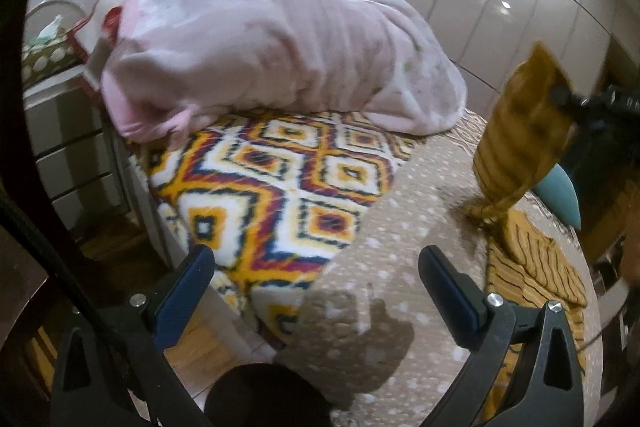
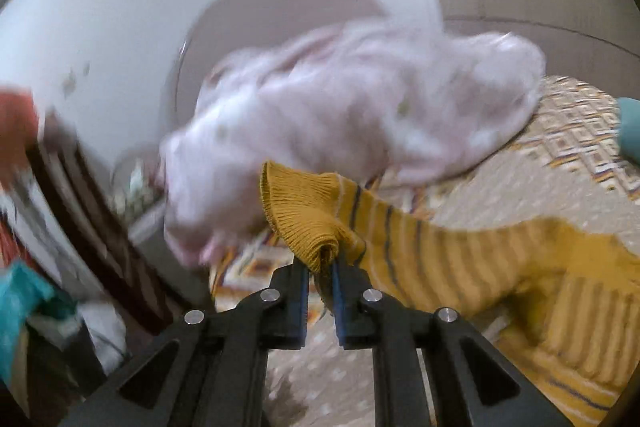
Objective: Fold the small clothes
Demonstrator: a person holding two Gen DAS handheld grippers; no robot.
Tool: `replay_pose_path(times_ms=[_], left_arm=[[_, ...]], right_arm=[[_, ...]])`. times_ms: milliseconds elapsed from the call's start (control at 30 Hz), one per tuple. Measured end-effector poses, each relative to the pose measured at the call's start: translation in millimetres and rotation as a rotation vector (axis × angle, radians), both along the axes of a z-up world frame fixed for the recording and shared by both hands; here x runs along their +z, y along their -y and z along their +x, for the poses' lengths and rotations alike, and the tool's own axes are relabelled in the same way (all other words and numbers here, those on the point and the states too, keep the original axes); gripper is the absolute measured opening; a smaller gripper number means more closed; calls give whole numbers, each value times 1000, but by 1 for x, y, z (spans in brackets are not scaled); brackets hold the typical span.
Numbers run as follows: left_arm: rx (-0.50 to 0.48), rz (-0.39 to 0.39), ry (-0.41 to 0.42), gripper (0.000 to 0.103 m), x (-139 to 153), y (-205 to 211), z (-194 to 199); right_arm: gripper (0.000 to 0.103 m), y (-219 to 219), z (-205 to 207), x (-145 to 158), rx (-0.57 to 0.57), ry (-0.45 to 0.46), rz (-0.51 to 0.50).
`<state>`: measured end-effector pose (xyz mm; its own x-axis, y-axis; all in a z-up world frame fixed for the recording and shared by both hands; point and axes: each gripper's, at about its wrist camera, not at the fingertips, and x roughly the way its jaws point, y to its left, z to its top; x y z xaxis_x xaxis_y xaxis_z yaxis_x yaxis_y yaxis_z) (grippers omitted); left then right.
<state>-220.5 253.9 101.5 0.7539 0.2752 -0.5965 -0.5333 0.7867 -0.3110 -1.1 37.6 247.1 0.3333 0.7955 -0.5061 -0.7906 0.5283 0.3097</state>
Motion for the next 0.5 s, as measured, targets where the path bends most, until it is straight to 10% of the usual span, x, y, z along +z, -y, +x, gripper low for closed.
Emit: replay_pose_path(times_ms=[167,500], left_arm=[[-83,6,-16,101,1,26,22],[-231,-37,-86,101,-16,73,74]], right_arm=[[11,113,70,1,-276,-36,-10],[16,349,189,-148,-868,-338,-337]])
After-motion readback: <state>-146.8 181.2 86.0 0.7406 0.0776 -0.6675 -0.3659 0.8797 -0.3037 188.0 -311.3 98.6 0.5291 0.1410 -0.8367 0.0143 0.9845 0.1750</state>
